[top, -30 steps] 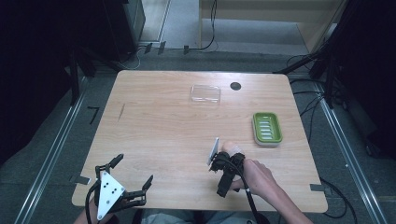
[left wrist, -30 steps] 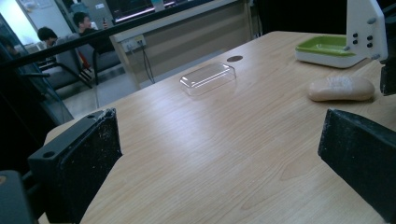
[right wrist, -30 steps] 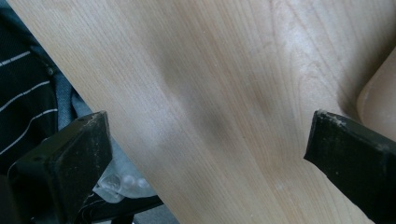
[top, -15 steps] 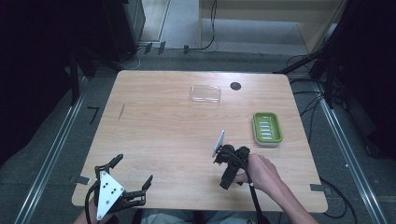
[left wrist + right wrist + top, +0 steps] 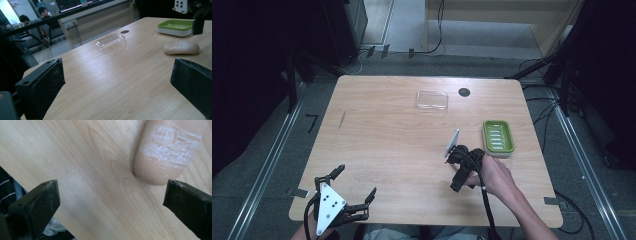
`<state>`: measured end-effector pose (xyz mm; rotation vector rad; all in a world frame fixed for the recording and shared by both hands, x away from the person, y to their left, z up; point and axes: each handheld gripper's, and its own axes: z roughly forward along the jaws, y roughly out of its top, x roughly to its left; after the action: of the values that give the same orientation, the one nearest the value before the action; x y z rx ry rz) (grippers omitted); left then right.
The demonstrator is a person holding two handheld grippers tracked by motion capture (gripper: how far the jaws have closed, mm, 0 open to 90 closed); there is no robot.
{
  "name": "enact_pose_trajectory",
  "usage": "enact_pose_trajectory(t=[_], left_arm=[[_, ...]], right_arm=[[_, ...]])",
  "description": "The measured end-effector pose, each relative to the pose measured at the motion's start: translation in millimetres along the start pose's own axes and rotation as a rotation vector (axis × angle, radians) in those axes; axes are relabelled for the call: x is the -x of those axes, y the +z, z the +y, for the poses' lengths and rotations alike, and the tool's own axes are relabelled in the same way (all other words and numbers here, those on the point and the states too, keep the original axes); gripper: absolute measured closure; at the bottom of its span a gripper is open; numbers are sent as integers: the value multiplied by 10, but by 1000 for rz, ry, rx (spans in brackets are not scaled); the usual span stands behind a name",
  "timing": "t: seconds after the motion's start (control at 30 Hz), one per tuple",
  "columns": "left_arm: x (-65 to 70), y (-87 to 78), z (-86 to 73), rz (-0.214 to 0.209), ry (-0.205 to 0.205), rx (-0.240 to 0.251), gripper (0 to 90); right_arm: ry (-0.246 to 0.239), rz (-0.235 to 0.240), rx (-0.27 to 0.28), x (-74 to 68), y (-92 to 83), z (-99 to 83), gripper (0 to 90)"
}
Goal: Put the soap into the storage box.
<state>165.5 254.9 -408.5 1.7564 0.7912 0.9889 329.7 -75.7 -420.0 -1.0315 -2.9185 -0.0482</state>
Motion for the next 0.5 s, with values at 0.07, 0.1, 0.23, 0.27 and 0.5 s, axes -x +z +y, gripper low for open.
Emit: enact_pose_trajectory(t=[0.07, 0.1, 0.23, 0.27, 0.5], left_arm=[[-2, -1, 0, 1, 0, -1, 0], [-2, -1, 0, 1, 0, -1, 0], [-2, -1, -1, 2, -1, -1, 0], [-1, -1, -1, 1, 1, -1, 0], [-1, -2, 1, 3, 1, -1, 0]], right_arm=[[10, 3, 4, 37, -6, 15, 3], [22, 5, 7, 51, -6, 22, 3], [33, 2, 12, 107, -19, 37, 3], [38, -3, 11, 122, -24, 42, 3], [75, 3, 24, 252, -27, 94, 3]])
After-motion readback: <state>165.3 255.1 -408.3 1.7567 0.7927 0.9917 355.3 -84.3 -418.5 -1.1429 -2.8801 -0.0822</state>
